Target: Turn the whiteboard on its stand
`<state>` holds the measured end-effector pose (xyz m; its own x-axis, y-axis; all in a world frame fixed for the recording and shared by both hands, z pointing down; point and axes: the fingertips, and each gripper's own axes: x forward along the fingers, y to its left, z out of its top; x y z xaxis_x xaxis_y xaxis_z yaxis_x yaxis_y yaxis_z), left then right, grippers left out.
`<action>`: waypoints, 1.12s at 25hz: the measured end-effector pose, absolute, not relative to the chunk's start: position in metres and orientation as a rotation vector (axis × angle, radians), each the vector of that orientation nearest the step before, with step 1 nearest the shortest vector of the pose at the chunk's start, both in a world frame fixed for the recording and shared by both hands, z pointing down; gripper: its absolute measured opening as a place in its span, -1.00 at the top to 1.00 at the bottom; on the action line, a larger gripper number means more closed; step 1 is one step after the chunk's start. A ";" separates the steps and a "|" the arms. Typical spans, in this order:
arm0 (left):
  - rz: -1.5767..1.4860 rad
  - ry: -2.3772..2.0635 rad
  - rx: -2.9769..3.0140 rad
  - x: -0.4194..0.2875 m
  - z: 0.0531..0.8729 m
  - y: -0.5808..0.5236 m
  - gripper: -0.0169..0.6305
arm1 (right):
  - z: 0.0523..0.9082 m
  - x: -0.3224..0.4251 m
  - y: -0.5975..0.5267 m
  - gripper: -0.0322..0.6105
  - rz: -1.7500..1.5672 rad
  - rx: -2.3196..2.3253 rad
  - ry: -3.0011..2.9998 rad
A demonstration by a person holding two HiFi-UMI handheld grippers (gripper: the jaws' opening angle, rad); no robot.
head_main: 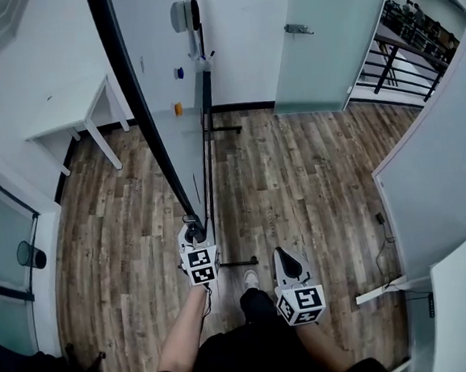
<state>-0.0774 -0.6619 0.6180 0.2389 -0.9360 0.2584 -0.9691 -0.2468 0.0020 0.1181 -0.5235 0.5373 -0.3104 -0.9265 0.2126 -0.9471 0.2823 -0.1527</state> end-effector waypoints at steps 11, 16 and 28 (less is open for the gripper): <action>0.303 -1.795 2.366 -0.095 0.626 -0.577 0.42 | 0.549 0.082 -0.421 0.87 0.384 1.831 -2.419; 0.306 -1.784 2.367 -0.102 0.627 -0.547 0.41 | 0.553 0.063 -0.378 0.87 0.393 1.834 -2.402; 0.309 -1.788 2.377 -0.117 0.633 -0.470 0.42 | 0.560 0.046 -0.314 0.87 0.406 1.823 -2.371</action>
